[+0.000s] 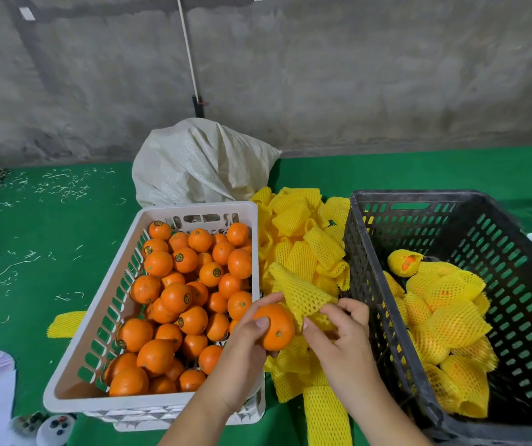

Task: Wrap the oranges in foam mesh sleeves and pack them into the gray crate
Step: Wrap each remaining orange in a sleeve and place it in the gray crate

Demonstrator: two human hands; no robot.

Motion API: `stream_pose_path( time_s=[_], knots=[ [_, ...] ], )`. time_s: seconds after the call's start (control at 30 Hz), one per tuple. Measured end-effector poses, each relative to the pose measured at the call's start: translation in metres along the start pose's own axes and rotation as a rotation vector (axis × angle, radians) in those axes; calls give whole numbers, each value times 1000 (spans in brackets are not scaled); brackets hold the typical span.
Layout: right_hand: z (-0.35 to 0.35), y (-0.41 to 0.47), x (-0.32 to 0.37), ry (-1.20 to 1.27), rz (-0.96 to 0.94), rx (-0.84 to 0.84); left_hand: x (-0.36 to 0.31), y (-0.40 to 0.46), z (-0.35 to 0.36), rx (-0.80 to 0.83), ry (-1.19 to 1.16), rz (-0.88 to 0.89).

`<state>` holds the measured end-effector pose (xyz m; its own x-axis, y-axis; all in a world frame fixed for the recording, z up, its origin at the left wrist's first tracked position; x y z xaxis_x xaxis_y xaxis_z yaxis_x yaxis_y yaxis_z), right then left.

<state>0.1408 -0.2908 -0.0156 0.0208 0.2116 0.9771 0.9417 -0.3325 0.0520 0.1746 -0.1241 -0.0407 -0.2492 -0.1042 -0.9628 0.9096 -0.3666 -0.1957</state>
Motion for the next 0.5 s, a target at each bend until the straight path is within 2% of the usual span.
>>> stream_pose_path(
  time_s=[0.2, 0.3, 0.37, 0.5],
  knots=[
    [2, 3, 5, 42, 10, 64, 4, 4, -2, 3, -38, -3],
    [-4, 8, 1, -174, 67, -23, 6, 2, -1, -33, -10, 41],
    [-6, 9, 11, -318, 2, -81, 4, -3, 0, -33, -24, 61],
    [9, 10, 25, -523, -76, 19, -3, -7, 8, 53, -48, 56]
  ],
)
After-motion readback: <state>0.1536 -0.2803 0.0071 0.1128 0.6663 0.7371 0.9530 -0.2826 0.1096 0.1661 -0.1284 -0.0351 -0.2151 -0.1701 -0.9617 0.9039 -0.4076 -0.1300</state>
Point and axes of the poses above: each hand's wrist, its own y-axis towards the middle knuckle, its own z-axis out of the palm, x = y × z, the point moved 8 cm from there along y, towards the middle knuckle, and after that the axes turned 7 degrees about y, right-handed, at the moved point
